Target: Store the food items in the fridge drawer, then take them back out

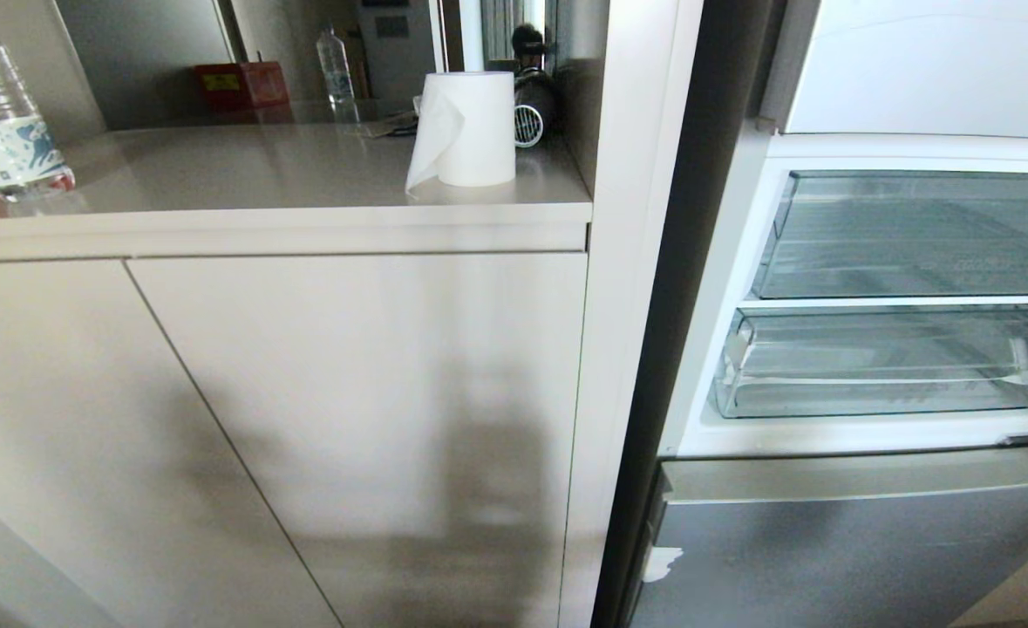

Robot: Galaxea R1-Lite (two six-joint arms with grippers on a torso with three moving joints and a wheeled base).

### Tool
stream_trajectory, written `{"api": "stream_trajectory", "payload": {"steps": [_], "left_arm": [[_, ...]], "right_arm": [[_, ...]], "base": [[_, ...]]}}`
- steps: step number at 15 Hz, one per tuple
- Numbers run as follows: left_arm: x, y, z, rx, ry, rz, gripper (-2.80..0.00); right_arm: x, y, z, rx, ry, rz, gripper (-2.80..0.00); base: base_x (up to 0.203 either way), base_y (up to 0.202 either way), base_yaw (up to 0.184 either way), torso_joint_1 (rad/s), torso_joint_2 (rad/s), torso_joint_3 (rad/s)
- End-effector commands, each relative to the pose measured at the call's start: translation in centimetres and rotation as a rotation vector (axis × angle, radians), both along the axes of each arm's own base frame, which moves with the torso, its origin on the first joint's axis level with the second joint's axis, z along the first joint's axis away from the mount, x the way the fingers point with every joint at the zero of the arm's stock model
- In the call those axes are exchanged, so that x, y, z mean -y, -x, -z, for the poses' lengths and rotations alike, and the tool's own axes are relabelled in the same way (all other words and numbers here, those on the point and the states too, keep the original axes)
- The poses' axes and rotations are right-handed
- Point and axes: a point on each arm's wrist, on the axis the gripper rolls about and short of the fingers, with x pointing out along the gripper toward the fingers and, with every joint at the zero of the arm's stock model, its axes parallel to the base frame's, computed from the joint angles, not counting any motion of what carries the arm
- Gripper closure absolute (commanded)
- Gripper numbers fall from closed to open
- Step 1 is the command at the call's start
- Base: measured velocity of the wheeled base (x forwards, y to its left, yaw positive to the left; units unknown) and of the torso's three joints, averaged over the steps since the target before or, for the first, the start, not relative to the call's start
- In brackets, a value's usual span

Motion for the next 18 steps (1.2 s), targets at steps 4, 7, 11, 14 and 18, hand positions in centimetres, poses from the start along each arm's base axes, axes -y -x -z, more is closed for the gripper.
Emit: {"api": "stream_trajectory", "payload": {"steps": [4, 7, 11, 14, 18], "left_arm": [[0.0, 0.0, 0.0, 0.000, 0.000, -0.001, 0.00], [0.0, 0.0, 0.0, 0.000, 0.000, 0.000, 0.00], [0.0, 0.0, 0.0, 0.000, 0.000, 0.000, 0.00], [0.0, 0.0, 0.0, 0.000, 0.000, -0.001, 0.00], [0.0, 0.0, 0.0, 0.000, 0.000, -0.001, 0.00]], "right_arm": [[-0.4, -4.0, -4.3, -0.256, -0.109, -0.165, 0.00], [-0.7, -8.4, -5.7, -0.372, -0.145, -0.257, -2.80], [-1.3, -14.9, -5.8, -0.423, -0.150, -0.332, -2.80], [-2.1, -18.9, -5.1, -0.394, -0.125, -0.373, -2.80], [-3.2, -23.4, -3.8, -0.337, -0.088, -0.313, -2.80]], "base": [[0.000, 0.000, 0.000, 0.000, 0.00, 0.000], [0.000, 0.000, 0.000, 0.000, 0.00, 0.000], [0.000, 0.000, 0.000, 0.000, 0.00, 0.000], [0.000, 0.000, 0.000, 0.000, 0.00, 0.000], [0.000, 0.000, 0.000, 0.000, 0.00, 0.000]]}}
